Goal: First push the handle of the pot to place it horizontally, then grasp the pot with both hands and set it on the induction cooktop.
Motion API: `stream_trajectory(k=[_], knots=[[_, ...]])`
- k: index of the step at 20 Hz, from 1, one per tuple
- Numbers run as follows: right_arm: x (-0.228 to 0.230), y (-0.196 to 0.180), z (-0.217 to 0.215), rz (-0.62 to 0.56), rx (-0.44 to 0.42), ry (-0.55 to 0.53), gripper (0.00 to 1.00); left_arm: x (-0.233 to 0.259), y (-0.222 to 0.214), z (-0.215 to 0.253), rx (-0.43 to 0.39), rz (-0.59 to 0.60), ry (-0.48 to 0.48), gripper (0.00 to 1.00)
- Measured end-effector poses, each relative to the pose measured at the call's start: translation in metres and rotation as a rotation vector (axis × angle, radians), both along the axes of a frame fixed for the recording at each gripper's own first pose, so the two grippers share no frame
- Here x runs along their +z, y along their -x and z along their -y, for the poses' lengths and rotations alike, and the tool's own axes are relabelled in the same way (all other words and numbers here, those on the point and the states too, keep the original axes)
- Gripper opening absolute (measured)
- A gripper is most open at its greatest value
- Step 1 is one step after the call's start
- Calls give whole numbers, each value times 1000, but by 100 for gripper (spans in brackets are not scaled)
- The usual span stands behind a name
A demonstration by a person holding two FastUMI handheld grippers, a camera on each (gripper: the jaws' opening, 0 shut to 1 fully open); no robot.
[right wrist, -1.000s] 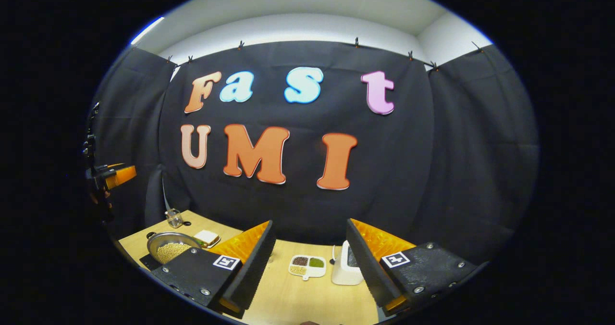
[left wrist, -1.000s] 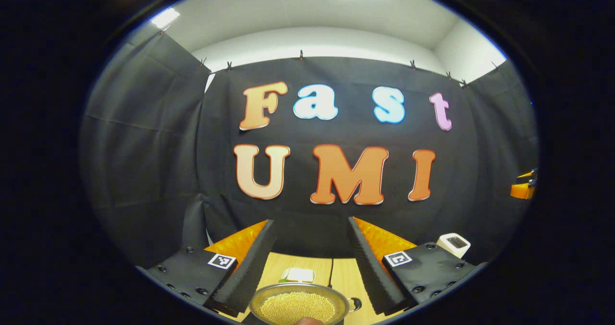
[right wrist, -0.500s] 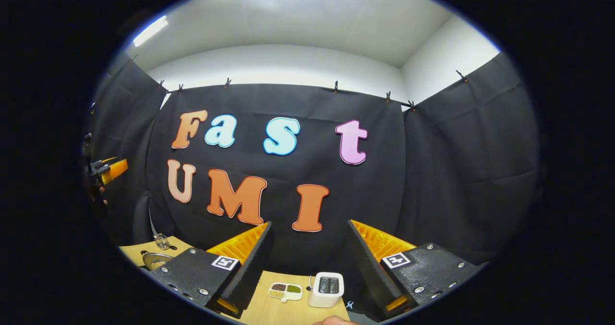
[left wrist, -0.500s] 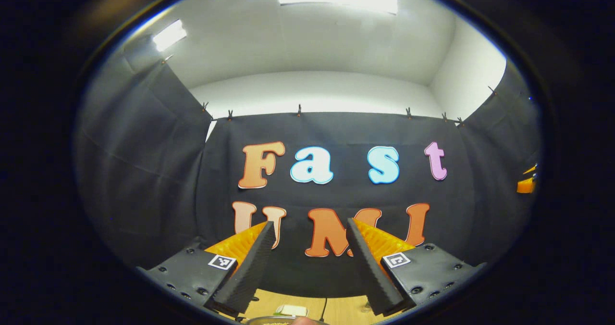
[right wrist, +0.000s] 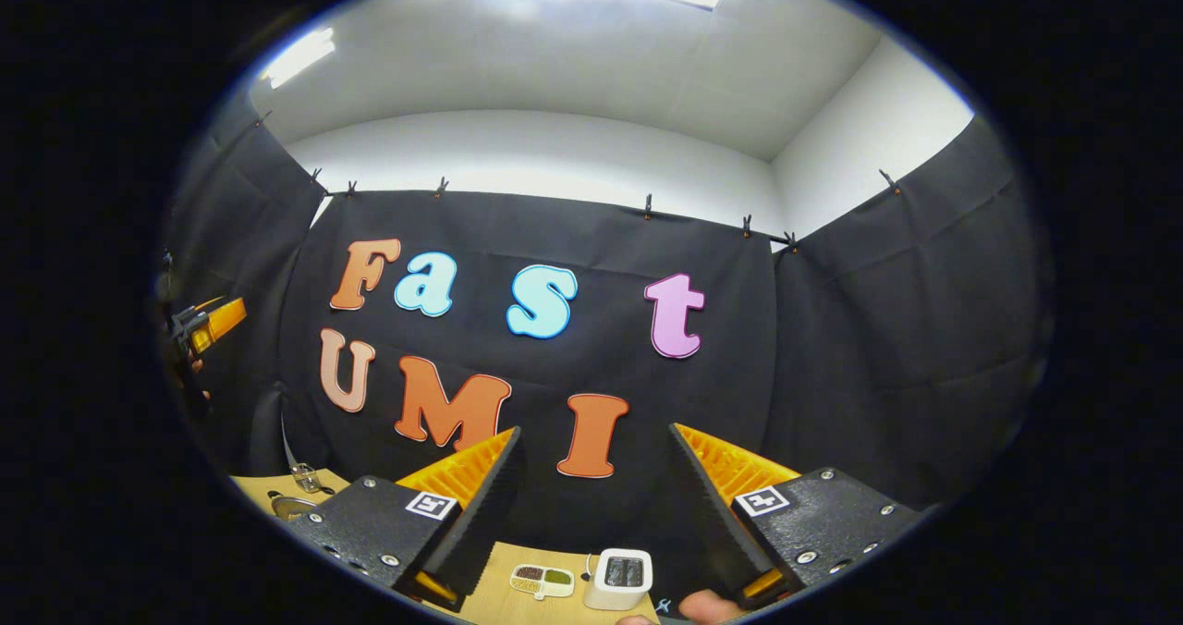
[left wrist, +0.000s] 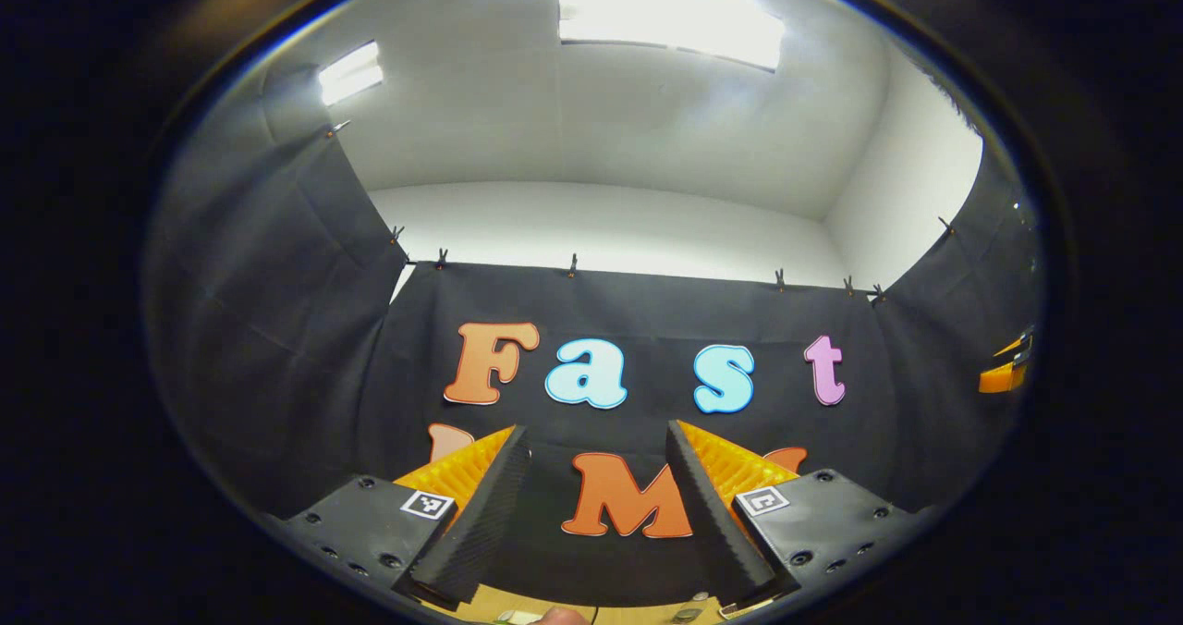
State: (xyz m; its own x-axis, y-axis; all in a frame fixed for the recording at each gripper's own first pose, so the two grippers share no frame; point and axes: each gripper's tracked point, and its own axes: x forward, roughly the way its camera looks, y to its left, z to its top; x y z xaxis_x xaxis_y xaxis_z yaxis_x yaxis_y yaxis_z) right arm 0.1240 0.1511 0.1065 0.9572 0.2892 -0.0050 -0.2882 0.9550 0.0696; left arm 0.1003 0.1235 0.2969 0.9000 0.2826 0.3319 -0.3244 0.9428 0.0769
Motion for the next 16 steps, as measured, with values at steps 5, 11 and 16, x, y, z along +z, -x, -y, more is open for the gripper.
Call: stream_trajectory(k=[5, 11, 16], knots=[[7, 4, -2, 23, 11, -18, 95, 2, -1, -2, 34, 0, -25, 97], [8, 6, -5, 31, 18, -10, 95, -17, -8, -18, 113, -90, -48, 95], [10, 8, -9, 44, 24, -15, 95, -21, -7, -32, 122, -100, -14, 97]])
